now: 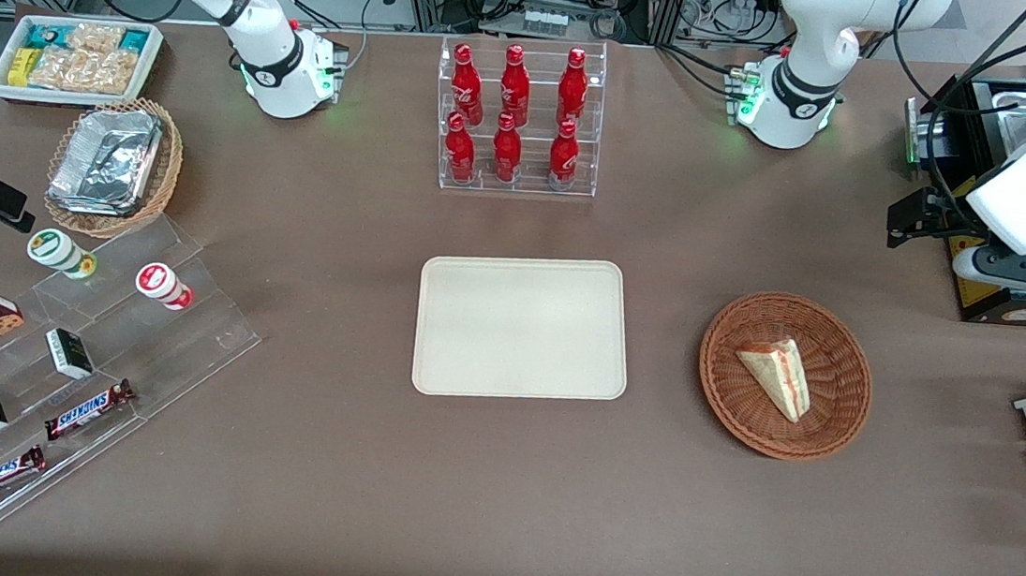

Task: Place sandwich from basket to tray
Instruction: 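Move the left gripper over the wicker basket holding the sandwich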

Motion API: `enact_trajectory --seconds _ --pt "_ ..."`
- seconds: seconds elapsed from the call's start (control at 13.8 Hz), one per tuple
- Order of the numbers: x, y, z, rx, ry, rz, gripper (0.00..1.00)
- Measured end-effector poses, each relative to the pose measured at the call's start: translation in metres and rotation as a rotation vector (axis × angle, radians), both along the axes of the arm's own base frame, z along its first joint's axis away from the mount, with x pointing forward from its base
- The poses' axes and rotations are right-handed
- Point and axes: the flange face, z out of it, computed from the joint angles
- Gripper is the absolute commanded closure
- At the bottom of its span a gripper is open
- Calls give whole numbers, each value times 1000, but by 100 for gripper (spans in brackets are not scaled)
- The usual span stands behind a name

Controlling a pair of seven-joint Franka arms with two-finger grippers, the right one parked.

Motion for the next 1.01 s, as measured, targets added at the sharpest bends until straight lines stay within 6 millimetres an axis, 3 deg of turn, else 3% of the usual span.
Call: enact_trajectory --seconds 0.29,0.43,0.72,1.01 --pt "1 0 -2 1 4 1 0" --pt "6 1 -18 2 25 2 0" --pt "28 -1 -95 0 26 -1 0" --pt "29 -2 -167 -5 -9 3 0"
